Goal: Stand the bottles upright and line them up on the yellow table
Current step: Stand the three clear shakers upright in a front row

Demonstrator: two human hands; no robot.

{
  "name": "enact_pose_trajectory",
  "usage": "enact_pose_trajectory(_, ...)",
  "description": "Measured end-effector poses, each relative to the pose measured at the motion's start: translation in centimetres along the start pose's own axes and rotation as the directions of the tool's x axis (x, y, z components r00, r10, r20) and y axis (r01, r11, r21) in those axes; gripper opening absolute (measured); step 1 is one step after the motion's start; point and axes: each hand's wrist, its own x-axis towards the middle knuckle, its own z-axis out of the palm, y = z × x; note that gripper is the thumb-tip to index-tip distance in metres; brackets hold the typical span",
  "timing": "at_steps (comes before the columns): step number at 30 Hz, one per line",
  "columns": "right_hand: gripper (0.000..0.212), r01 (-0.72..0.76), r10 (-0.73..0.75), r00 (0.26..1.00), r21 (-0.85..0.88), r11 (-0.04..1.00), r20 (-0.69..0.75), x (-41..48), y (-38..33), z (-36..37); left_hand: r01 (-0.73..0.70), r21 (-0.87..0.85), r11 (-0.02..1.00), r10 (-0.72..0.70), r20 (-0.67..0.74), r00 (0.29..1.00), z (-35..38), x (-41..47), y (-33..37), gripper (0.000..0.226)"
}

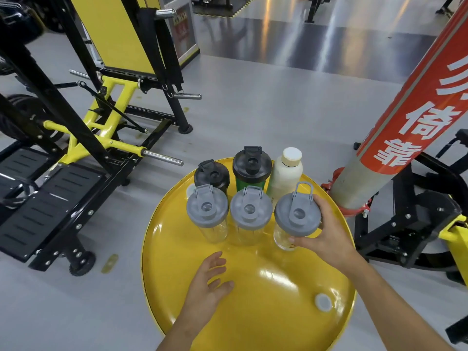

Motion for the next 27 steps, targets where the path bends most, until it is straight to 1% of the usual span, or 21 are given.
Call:
enact_pose_trajectory(7,0.107,-0.013,0.012,1.000,0.018,1.000,0.028,0.2,0.5,-0.5,0.004,0.006,1.000,-0.004,-0.016,1.000,-0.3,0.0,-0.4,0.070)
enact_pose_trajectory(17,0.108,0.021,-0.023,0.998,0.029,0.999,0.055,1.2,0.0,-0.5,0.008,0.019,1.000,-0.008,-0.001,1.000,0.1,0.0,-0.2,0.070)
enact_pose_trajectory(27,0.104,0.022,-0.025,0.996,0.031,0.999,0.085,1.4,0.0,-0.3,0.024,0.023,0.999,-0.023,-0.023,0.999,-0.1,0.0,-0.3,0.070)
